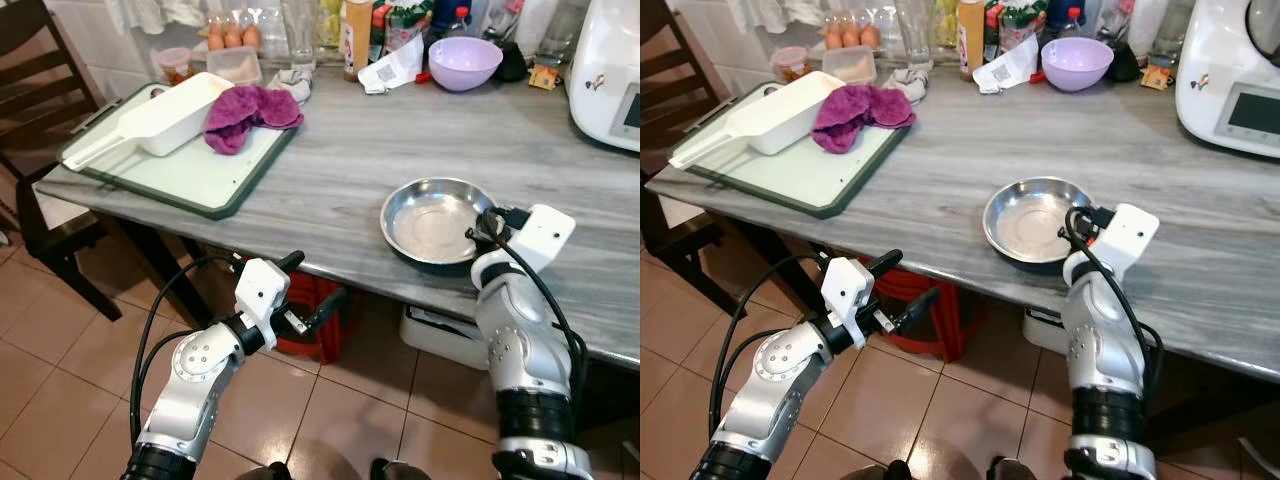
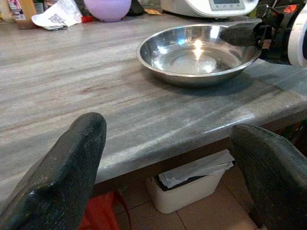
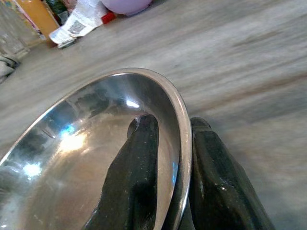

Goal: Setting the table

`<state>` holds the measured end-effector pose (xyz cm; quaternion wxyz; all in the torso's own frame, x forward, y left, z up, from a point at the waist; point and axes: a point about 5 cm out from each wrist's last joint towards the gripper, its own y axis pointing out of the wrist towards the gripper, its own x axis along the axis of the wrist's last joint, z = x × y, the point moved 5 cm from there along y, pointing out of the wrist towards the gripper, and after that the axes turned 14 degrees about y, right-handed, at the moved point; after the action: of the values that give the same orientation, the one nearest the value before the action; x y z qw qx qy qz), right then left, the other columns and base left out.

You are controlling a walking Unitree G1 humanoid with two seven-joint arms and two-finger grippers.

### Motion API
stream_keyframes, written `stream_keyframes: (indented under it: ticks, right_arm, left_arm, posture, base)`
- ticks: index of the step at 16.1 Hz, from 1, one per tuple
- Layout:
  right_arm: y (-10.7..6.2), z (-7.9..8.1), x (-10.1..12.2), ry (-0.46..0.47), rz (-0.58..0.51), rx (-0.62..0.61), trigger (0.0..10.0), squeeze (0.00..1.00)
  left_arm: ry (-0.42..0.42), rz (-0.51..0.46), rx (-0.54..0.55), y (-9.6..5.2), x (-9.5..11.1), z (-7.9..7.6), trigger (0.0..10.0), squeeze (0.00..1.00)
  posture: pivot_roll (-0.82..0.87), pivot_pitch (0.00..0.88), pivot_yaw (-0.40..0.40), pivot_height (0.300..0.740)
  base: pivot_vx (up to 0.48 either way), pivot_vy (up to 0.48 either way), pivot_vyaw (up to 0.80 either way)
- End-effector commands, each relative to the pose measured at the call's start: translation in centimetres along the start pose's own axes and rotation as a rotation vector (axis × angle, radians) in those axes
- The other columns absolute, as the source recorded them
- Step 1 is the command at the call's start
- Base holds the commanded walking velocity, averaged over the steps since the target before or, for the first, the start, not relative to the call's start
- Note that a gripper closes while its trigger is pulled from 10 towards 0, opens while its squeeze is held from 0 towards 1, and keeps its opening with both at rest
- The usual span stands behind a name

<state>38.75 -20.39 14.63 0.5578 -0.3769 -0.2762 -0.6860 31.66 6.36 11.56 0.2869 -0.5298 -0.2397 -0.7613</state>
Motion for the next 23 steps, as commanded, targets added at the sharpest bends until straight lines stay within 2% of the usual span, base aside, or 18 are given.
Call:
stream_keyframes:
  ticks: [1,2,3,7,12,16,18,19,20,21,23]
  right_arm:
    - [0.1,0.2,-0.3,0.016,0.005,0.002,10.0,0.36]
    - [0.2,0.3,-0.4,0.023,0.008,0.005,10.0,0.87]
    - [0.3,0.3,-0.7,0.042,0.015,0.010,10.0,1.00]
    - [0.5,0.3,-1.2,0.096,0.033,0.022,10.0,1.00]
    - [0.8,1.1,-1.1,0.142,0.042,0.076,10.0,1.00]
    - [0.9,1.0,-1.7,0.147,0.070,0.084,10.0,1.00]
    - [0.9,0.7,-2.2,0.116,0.082,0.076,10.0,1.00]
    - [0.9,0.6,-2.5,0.093,0.095,0.077,10.0,0.60]
    - [0.9,0.5,-2.5,0.056,0.096,0.074,10.0,0.00]
    - [1.0,0.6,-2.3,0.048,0.086,0.079,10.0,1.00]
    - [1.0,0.7,-2.2,-0.081,0.074,0.084,10.0,1.00]
  left_arm:
    - [0.013,0.005,-0.001,-0.1,0.0,0.2,10.0,0.00]
    - [0.016,0.003,-0.001,0.0,0.1,0.3,10.0,0.00]
    - [0.019,0.001,-0.001,0.0,0.1,0.3,10.0,0.00]
    - [0.024,0.003,-0.018,0.0,0.2,0.0,10.0,0.00]
    - [0.026,0.002,-0.011,0.5,0.3,0.3,10.0,0.00]
    - [0.017,0.001,0.012,0.7,0.3,0.4,10.0,0.00]
    - [0.018,0.001,0.017,0.7,0.3,0.5,10.0,0.00]
    - [0.018,0.002,0.020,0.7,0.3,0.5,10.0,0.00]
    - [0.018,0.003,0.024,0.7,0.2,0.6,10.0,0.00]
    - [0.019,0.003,0.026,0.8,0.2,0.6,10.0,0.00]
    - [0.017,0.004,0.032,0.8,0.2,0.7,10.0,0.00]
  posture:
    - [-0.13,0.155,0.076,0.740]
    - [-0.13,0.155,0.076,0.740]
    - [-0.11,0.150,0.078,0.740]
    - [-0.11,0.149,0.080,0.740]
    - [-0.12,0.149,0.084,0.740]
    - [-0.12,0.138,0.085,0.740]
    - [-0.12,0.138,0.085,0.740]
    - [-0.12,0.135,0.081,0.740]
    - [-0.12,0.135,0.081,0.740]
    - [-0.11,0.135,0.081,0.740]
    - [-0.12,0.134,0.082,0.740]
  base:
    - [0.000,0.000,0.00]
    - [0.000,0.000,0.00]
    - [0.000,0.000,0.00]
    - [0.000,0.000,0.00]
    - [0.000,0.000,0.00]
    - [0.000,0.000,0.00]
    - [0.000,0.000,0.00]
    - [0.000,0.000,0.00]
    - [0.000,0.000,0.00]
    - [0.000,0.000,0.00]
    - [0.000,0.000,0.00]
